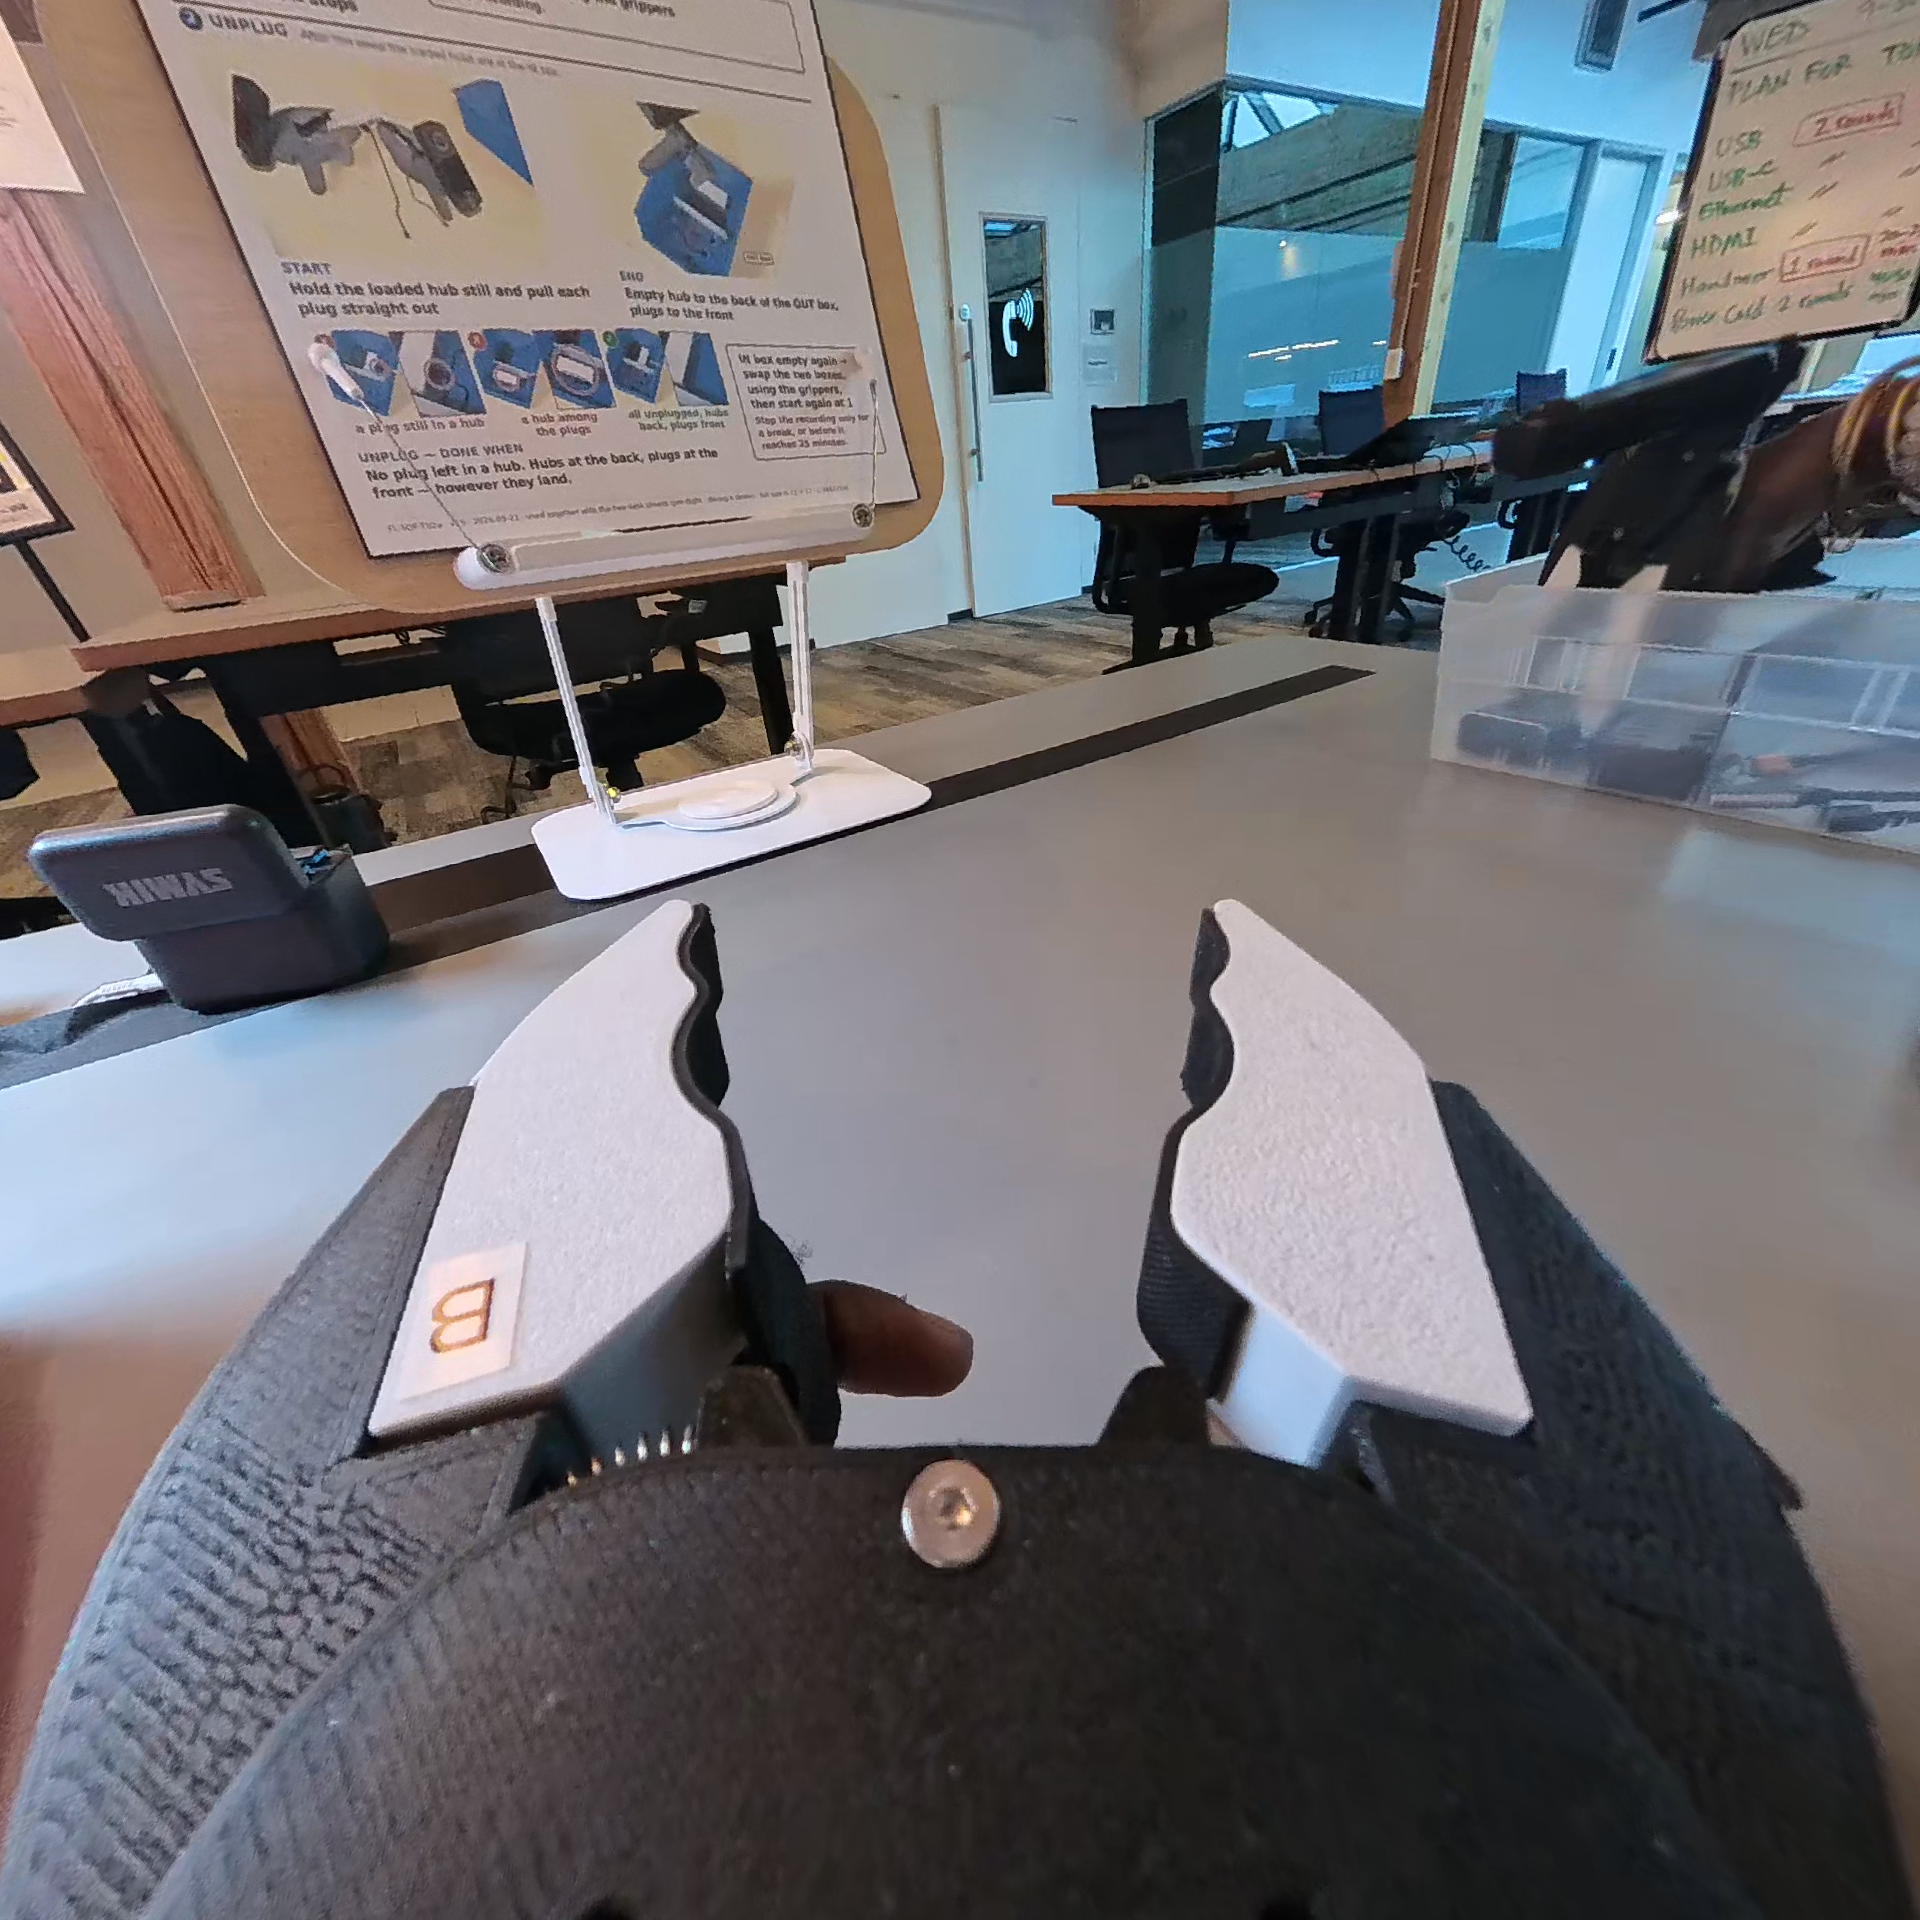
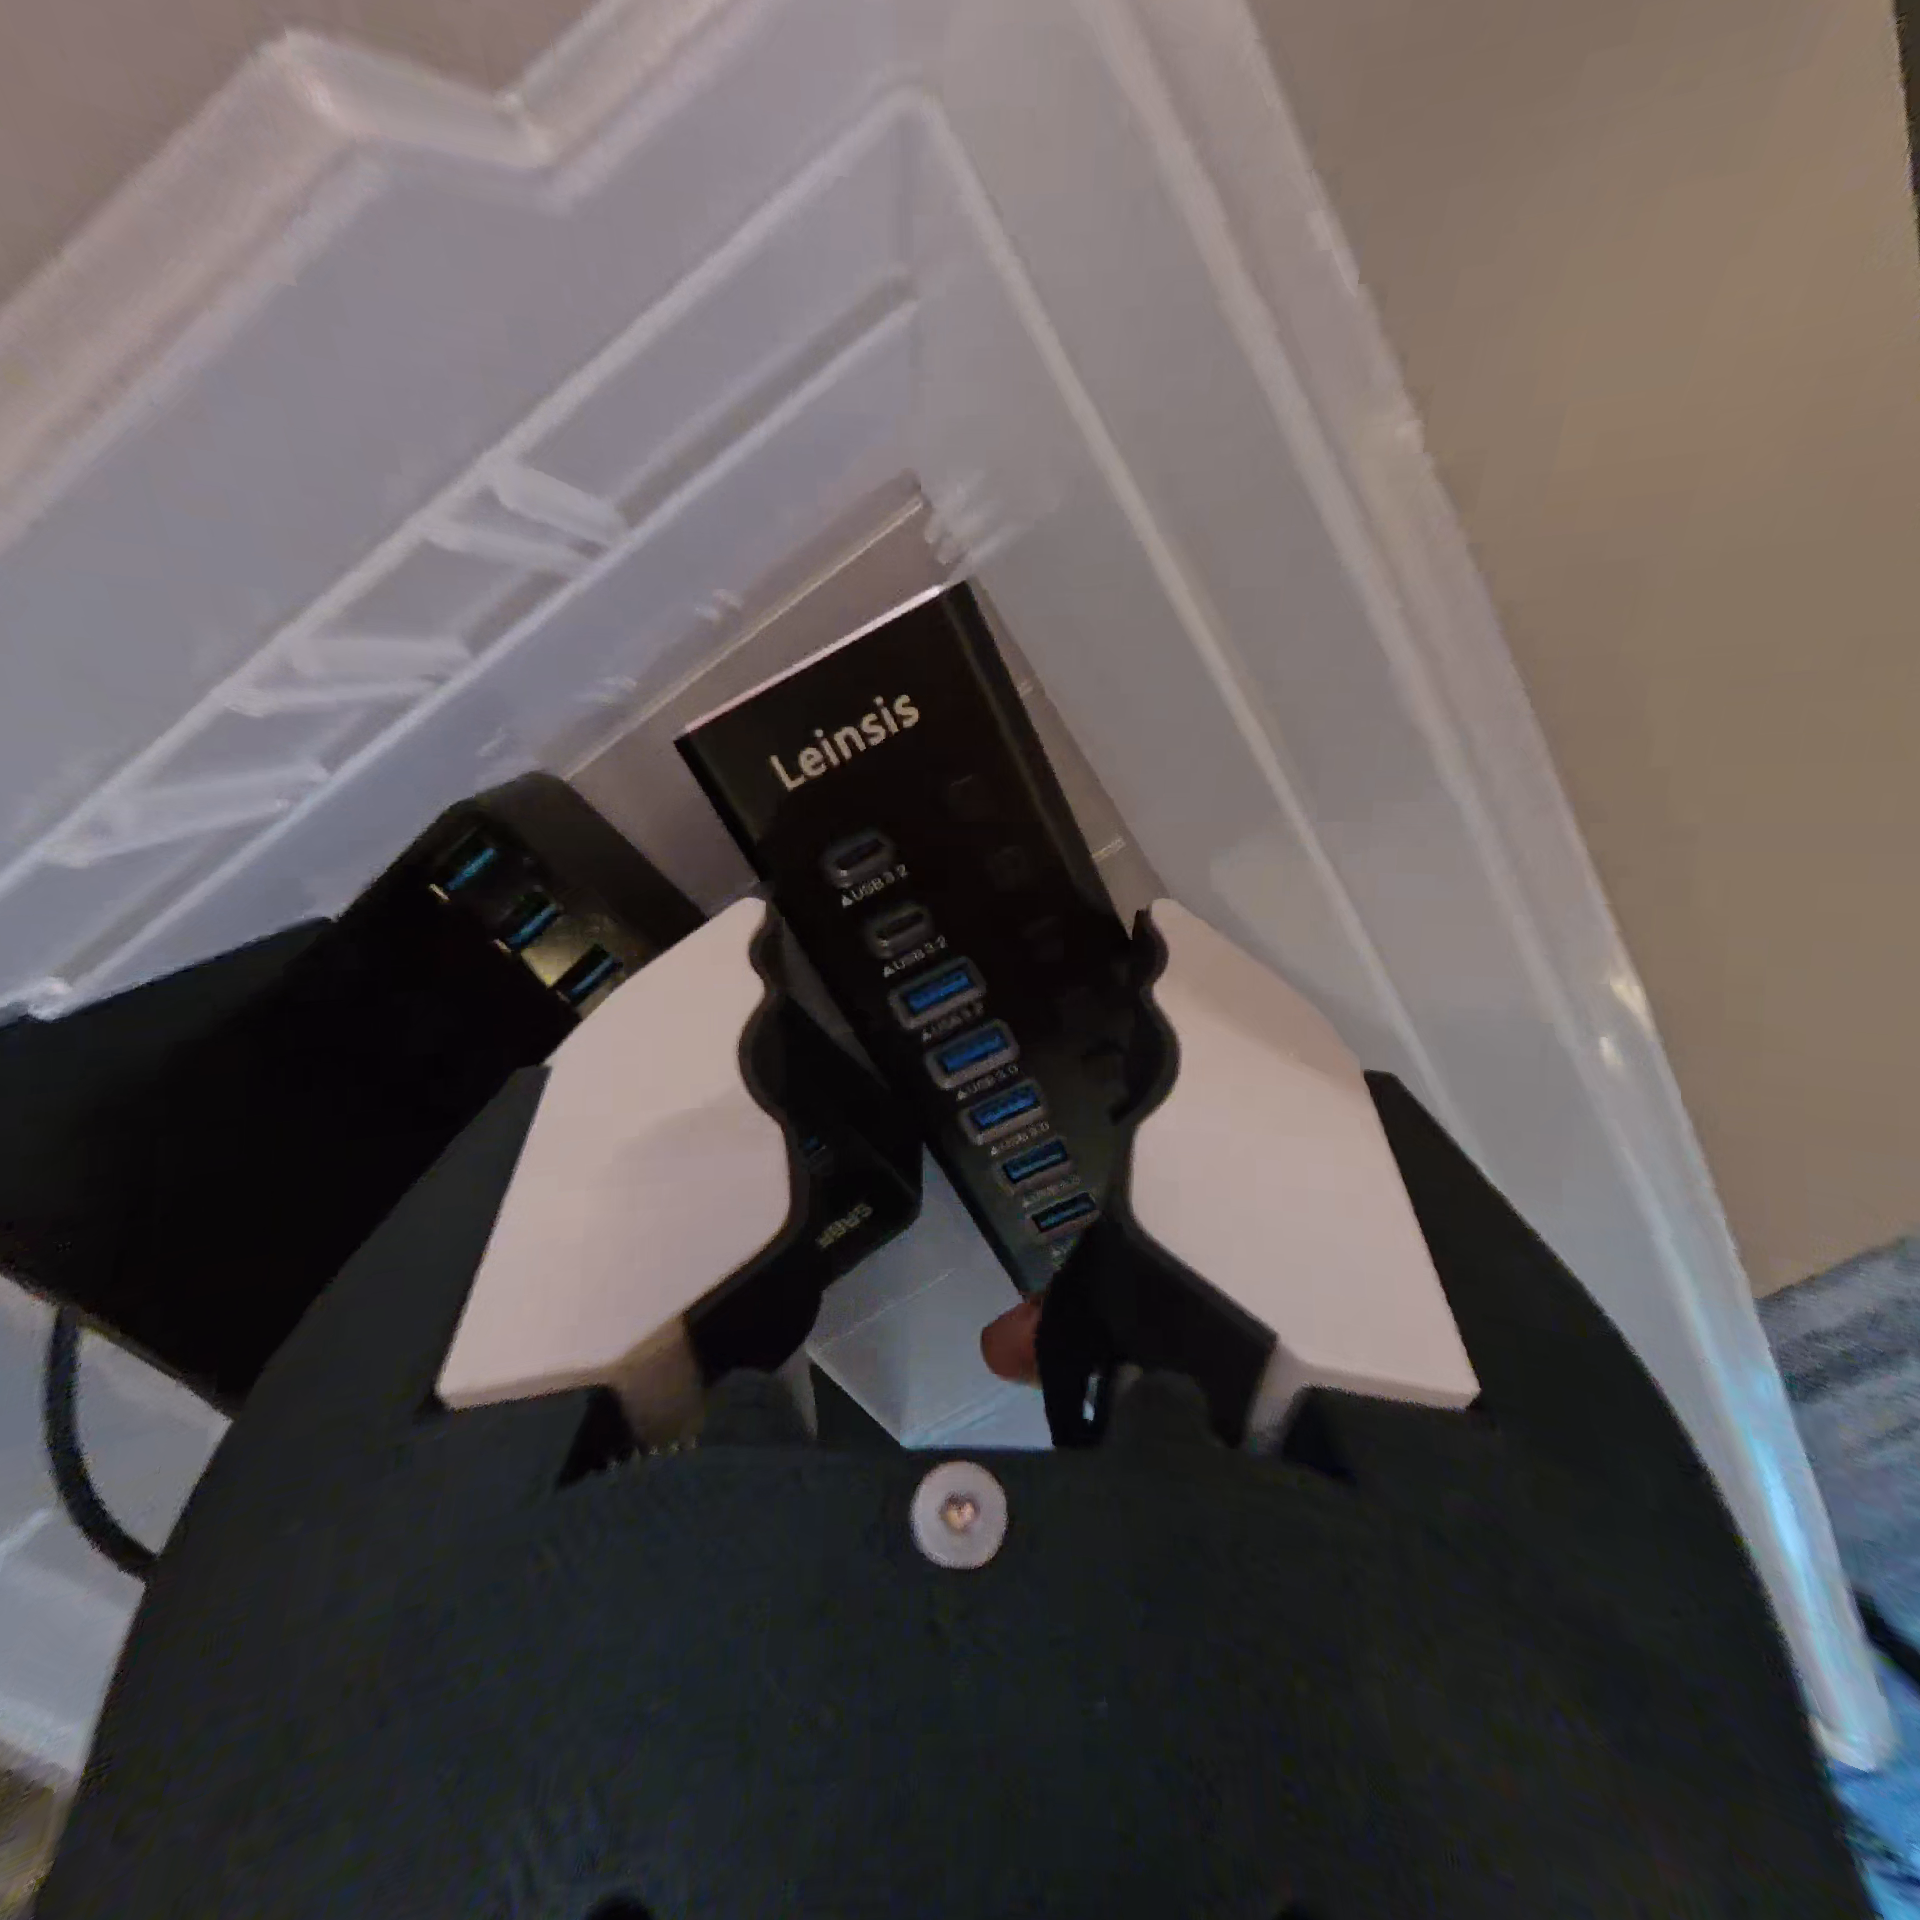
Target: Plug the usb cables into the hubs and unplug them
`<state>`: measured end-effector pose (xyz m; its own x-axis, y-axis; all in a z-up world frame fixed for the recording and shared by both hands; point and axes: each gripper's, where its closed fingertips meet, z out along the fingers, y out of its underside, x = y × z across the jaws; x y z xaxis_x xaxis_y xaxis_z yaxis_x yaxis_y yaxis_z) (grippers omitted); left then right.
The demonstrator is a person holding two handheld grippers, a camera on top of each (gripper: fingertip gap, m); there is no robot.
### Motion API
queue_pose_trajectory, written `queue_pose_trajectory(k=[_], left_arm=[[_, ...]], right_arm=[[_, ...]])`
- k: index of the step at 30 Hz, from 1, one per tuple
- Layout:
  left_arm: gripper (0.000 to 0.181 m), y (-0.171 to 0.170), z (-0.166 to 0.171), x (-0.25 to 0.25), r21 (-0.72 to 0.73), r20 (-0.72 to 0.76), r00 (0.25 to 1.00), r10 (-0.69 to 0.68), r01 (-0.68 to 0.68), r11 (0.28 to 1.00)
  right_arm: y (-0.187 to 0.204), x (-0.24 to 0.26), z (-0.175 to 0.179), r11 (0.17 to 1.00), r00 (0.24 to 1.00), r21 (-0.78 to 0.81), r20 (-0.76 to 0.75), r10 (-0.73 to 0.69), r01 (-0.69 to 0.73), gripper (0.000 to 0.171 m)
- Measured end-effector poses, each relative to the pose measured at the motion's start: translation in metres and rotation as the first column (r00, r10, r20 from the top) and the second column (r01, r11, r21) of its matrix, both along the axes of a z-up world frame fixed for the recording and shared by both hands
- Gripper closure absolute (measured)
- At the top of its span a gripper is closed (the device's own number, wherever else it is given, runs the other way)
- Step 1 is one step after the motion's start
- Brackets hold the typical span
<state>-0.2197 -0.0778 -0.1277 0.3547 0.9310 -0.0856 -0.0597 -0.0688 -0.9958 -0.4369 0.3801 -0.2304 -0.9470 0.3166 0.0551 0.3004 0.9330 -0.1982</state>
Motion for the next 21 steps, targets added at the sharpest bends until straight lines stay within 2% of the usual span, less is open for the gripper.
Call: queue_pose_trajectory(k=[1, 5, 8, 10, 11, 13, 16, 18, 21], left_arm=[[0.094, 0.0, 0.0, 0.0, 0.0, 0.002, 1.0, 0.0, 0.0, 1.0], [0.094, 0.003, -0.001, 0.0, -0.003, 0.005, 1.0, -0.01, 0.01, 1.0], [0.094, 0.004, -0.001, 0.0, -0.009, 0.001, 1.0, -0.016, 0.016, 1.0], [0.095, 0.004, 0.0, 0.001, -0.008, -0.001, 1.0, -0.016, 0.016, 1.0], [0.095, 0.004, 0.001, 0.001, -0.007, -0.004, 1.0, -0.015, 0.015, 1.0], [0.095, 0.005, 0.002, 0.001, -0.004, -0.01, 1.0, -0.017, 0.017, 1.0], [0.095, 0.005, 0.006, 0.004, -0.002, -0.024, 1.0, -0.019, 0.019, 1.0], [0.096, 0.005, 0.01, 0.006, 0.006, -0.039, 0.999, -0.02, 0.021, 1.0], [0.096, 0.007, 0.016, 0.008, 0.033, -0.05, 0.998, -0.038, 0.039, 0.999]], right_arm=[[0.002, 0.003, 0.0, 0.999, 0.999, 0.025, -0.001, 0.044, -0.044, 0.107], [0.005, 0.009, 0.002, 0.993, 0.996, 0.083, 0.039, 0.079, -0.082, 0.109], [0.003, 0.012, 0.005, 0.981, 0.987, 0.113, -0.01, 0.163, -0.161, 0.114], [0.001, 0.016, 0.011, 0.964, 0.971, 0.137, -0.045, 0.236, -0.228, 0.125], [0.0, 0.017, 0.015, 0.959, 0.965, 0.146, -0.066, 0.255, -0.243, 0.131], [0.004, 0.017, 0.029, 0.956, 0.959, 0.174, -0.117, 0.259, -0.237, 0.132], [0.007, 0.025, 0.063, 0.986, 0.963, 0.11, -0.227, 0.146, -0.124, 0.13], [0.006, 0.04, 0.089, 0.999, 0.948, -0.034, -0.314, -0.045, 0.036, 0.115], [-0.007, 0.099, 0.108, 0.92, 0.919, -0.308, -0.23, -0.32, 0.244, 0.095]])
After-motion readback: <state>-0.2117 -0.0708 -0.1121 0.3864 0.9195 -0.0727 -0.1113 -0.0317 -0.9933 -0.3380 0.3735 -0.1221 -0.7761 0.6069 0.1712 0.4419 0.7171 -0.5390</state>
